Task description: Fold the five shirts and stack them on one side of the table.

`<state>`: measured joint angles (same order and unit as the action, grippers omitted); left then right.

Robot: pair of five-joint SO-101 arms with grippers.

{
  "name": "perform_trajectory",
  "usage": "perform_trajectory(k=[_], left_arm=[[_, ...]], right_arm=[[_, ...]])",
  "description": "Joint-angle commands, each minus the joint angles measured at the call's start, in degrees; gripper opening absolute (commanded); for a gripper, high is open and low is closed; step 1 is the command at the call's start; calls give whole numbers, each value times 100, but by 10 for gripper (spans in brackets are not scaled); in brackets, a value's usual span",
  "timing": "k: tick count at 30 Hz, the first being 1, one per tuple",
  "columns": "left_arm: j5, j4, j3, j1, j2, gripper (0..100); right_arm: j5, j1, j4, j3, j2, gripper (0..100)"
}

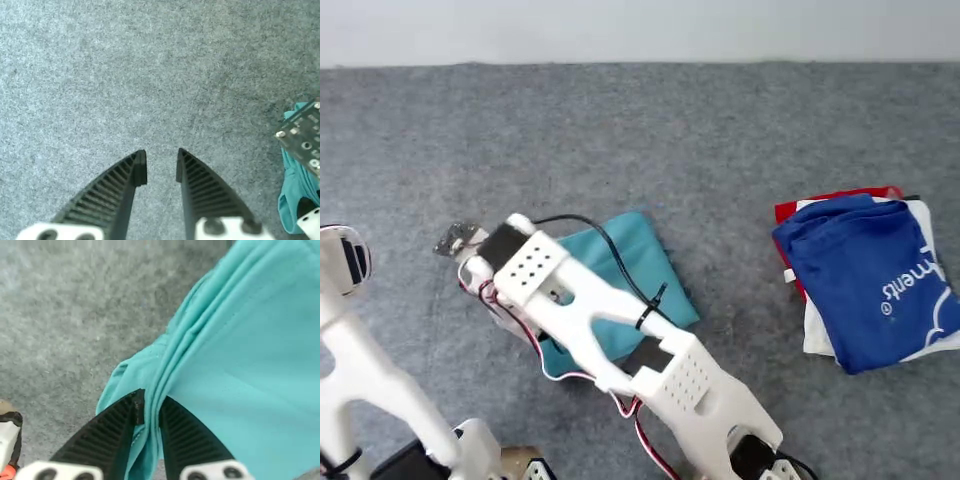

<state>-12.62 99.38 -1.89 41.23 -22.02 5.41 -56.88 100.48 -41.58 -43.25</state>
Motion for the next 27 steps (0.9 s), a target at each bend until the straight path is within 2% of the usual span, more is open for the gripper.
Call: perform_trajectory(k=[1,5,9,11,14,22,27], left_arm=[[35,97,31,-26,-158,108],[35,97,31,-26,-158,108],[35,97,31,-26,-158,108],[35,97,66,-26,-158,108],[35,88,198,9,-167,108],[35,97,910,0,-167,108],[35,105,919,18,-167,108]], right_arm=[[-18,-31,215,44,453,11],[-18,-31,215,44,453,52],[-18,-31,233,44,505,224],[-53,-31,242,26,532,266],[-299,-31,242,44,699,266],[-316,92,242,44,1833,266],[-299,593,242,633,2070,266]])
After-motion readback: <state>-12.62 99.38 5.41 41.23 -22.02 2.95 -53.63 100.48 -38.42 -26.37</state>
